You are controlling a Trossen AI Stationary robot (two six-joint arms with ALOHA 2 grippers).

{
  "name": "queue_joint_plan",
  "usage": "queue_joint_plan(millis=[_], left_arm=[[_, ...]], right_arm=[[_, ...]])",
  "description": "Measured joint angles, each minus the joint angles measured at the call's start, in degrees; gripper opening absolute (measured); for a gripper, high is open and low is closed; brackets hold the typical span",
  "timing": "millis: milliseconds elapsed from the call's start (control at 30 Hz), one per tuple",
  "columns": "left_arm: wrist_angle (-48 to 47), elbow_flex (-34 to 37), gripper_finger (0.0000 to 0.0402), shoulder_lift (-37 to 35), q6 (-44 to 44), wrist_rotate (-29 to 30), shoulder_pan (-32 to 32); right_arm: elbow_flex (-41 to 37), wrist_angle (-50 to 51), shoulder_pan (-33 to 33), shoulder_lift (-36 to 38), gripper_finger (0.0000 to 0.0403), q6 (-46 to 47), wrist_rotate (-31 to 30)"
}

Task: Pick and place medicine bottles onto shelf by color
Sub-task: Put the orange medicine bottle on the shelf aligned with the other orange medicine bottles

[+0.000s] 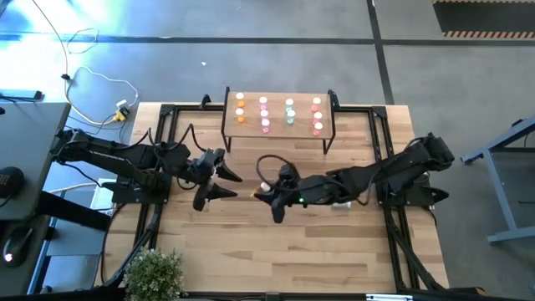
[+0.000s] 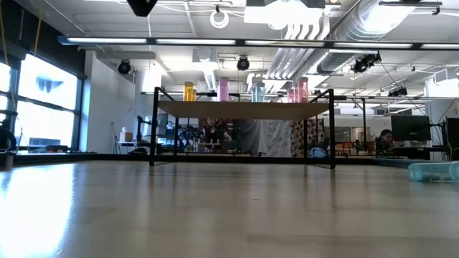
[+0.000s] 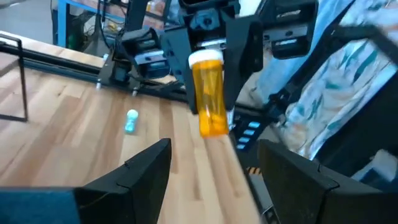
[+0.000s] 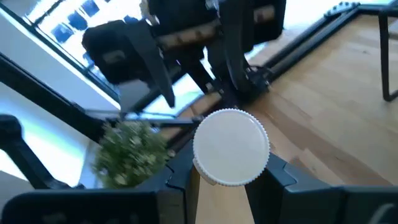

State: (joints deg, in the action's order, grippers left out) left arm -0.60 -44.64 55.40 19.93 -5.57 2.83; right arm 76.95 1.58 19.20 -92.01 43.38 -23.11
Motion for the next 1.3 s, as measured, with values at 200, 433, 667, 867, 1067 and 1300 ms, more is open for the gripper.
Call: queue_joint_plan(millis=[200,433,667,867,1067,1300], left_arm=[[-5.14,0.00,0.0232,0.00,-5.40,5.13,-0.59],[-8.84,0.00,0.0232,-0.02,-6.08,10.07,-1.77],[-9.35,0.00,0.0232,-0.02,-6.17,12.17,-2.51],[-10.53,0.00,0.0232,-0.02,-6.10,12.46,-2.49],[-10.76,0.00,0.0232,-0.02,-6.04,12.46,-2.49],[-10.78,0.00,0.0232,-0.02,-6.04,12.44,-2.49]], right_arm=[[0.00,4.22,-1.25,-3.79,0.0091,-3.69,1.97],[0.00,5.56,-1.60,-9.84,0.0091,-8.89,-0.54],[-0.02,6.36,-1.58,-16.21,0.0091,-8.83,-0.35],[-0.02,9.29,-1.55,-18.97,0.0091,-8.92,2.12],[-0.03,15.83,-1.64,-19.43,0.0091,-9.82,0.45],[-0.04,17.53,-2.42,-20.42,0.0091,-10.07,-2.28]])
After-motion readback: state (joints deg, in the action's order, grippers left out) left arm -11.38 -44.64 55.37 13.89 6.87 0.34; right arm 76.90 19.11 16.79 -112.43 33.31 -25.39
